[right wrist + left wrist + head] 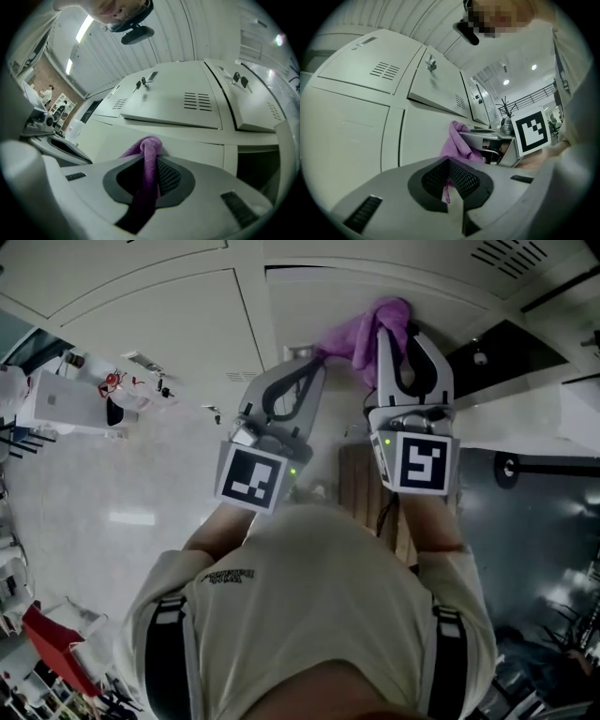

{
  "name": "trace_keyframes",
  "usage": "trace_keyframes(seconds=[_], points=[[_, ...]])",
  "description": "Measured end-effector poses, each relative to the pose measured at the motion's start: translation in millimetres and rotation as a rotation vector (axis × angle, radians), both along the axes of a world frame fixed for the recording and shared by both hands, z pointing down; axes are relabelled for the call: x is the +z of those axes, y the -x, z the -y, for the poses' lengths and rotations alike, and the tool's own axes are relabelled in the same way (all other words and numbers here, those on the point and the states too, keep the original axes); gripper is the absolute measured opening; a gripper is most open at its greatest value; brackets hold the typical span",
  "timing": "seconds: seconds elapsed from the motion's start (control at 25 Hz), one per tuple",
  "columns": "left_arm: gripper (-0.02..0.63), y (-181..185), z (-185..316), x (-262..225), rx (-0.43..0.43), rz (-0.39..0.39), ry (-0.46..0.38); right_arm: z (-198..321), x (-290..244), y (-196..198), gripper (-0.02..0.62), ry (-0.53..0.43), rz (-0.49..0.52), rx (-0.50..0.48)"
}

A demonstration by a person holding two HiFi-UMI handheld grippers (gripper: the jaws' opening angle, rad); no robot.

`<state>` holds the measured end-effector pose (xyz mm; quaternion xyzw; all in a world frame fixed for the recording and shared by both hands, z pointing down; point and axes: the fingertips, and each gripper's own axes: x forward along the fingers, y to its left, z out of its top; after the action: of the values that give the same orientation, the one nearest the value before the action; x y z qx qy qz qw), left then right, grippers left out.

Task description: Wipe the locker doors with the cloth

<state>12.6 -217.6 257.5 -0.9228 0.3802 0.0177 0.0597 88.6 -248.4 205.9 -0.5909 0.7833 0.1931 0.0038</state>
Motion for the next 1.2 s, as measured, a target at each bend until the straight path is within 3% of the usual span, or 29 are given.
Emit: trace_keyframes(seconds=[0.32,0.6,0.96,1.2], points=[[0.002,-42,0,4,0.107,0.008,0.01,-2,5,-55,0.054,-0.002,0.02,0.144],[0.002,-56,4,8,0.134,0.015,0.023,-2,9,-73,0.054,0.018,0.028,0.187],[0.002,-23,-1,15,0.057,0.017,0.028,-28,-6,-21,0.054,-0.033,0.039,0.038],[0.002,14,-6,26,-0.037,0.036,0.053,-28,13,29,0.054,0.006,0.041,-0.098]])
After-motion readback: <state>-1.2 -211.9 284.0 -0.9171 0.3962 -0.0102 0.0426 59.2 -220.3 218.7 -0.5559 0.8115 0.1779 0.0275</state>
